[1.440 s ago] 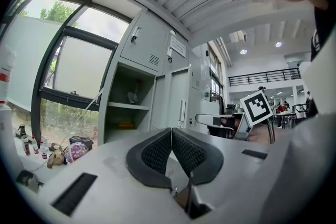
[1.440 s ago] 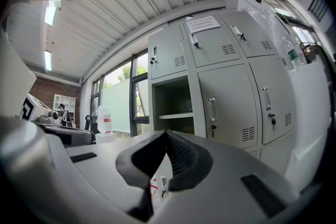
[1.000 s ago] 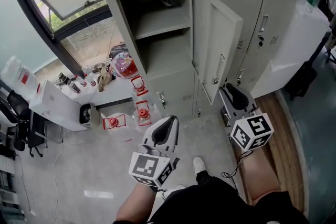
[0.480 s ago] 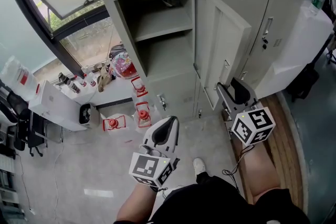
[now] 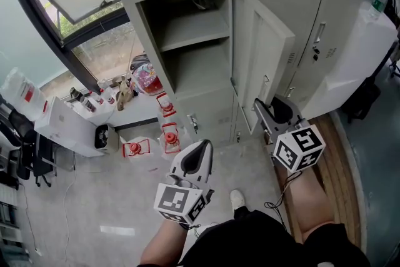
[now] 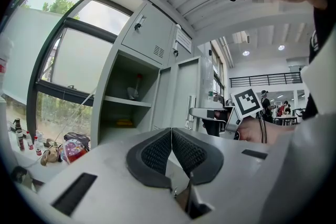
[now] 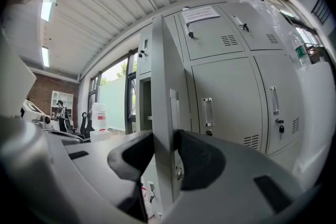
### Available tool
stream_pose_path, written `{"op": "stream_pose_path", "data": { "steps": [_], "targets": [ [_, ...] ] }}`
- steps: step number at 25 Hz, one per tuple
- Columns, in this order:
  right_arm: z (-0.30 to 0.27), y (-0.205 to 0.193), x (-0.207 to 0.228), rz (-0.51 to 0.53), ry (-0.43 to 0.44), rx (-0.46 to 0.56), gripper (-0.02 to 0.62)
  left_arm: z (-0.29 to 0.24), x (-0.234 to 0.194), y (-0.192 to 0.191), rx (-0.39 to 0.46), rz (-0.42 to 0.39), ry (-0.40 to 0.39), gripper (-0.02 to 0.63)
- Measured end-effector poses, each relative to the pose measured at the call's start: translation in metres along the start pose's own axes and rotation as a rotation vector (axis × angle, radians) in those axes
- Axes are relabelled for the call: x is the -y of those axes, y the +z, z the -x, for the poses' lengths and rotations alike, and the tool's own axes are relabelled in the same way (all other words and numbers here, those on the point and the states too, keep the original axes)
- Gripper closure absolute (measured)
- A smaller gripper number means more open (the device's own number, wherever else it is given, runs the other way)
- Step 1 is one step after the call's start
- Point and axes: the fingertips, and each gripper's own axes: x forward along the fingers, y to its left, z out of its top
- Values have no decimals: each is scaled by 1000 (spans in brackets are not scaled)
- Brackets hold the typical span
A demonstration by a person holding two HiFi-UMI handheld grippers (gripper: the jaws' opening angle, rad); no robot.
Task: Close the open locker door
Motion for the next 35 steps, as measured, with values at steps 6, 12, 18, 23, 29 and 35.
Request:
{"op": "stream_pose_path", "data": {
  "steps": [6, 12, 18, 23, 29, 35],
  "targets": [
    [-4, 0, -11, 20, 29, -4, 405, 2, -2, -2, -2, -4, 13, 589],
    [-15, -1, -30, 41, 69, -10, 397, 7, -10, -2, 1, -2, 39, 589],
    [-25, -1, -50, 49, 116, -6, 388, 10, -15, 0, 4, -3, 61, 589],
    [-36, -2, -70, 62, 174, 0, 387, 11, -22, 2, 5, -19, 87, 589],
    [-56, -3, -94, 69, 264, 0, 403, 12, -34, 6, 10, -33, 137, 589],
    [-79, -4, -112, 78, 311, 10, 400, 14, -51, 10, 17, -44, 216, 588]
  ]
}}
